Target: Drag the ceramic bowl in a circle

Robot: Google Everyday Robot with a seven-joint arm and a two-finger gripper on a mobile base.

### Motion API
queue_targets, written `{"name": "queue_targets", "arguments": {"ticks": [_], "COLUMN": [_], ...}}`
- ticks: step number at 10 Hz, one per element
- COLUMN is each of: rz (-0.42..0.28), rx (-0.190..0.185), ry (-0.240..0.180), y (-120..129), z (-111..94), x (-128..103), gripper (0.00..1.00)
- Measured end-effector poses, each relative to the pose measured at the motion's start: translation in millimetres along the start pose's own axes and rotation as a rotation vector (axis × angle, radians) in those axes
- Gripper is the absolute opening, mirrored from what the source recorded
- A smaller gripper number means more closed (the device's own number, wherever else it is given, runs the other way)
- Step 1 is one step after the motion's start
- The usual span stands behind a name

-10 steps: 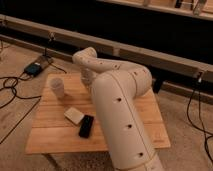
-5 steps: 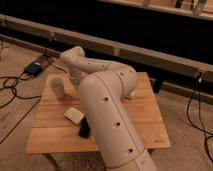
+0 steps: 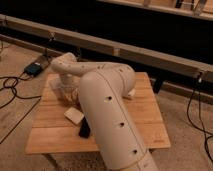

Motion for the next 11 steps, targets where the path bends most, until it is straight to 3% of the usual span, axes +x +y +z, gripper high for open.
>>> {"name": "queue_targets", "arguments": {"ticks": [4, 7, 8, 11], "rz": [0.087, 0.213, 0.262, 0.321], "rx": [-0.003, 0.05, 0.071, 0.097], "ry": [0.051, 0.068, 0.062, 0.015], "y": [-21, -76, -98, -127], "z": [2, 1, 1, -6], "x": [48, 74, 75, 57], "gripper": [0.0, 0.0, 0.0, 0.0]}}
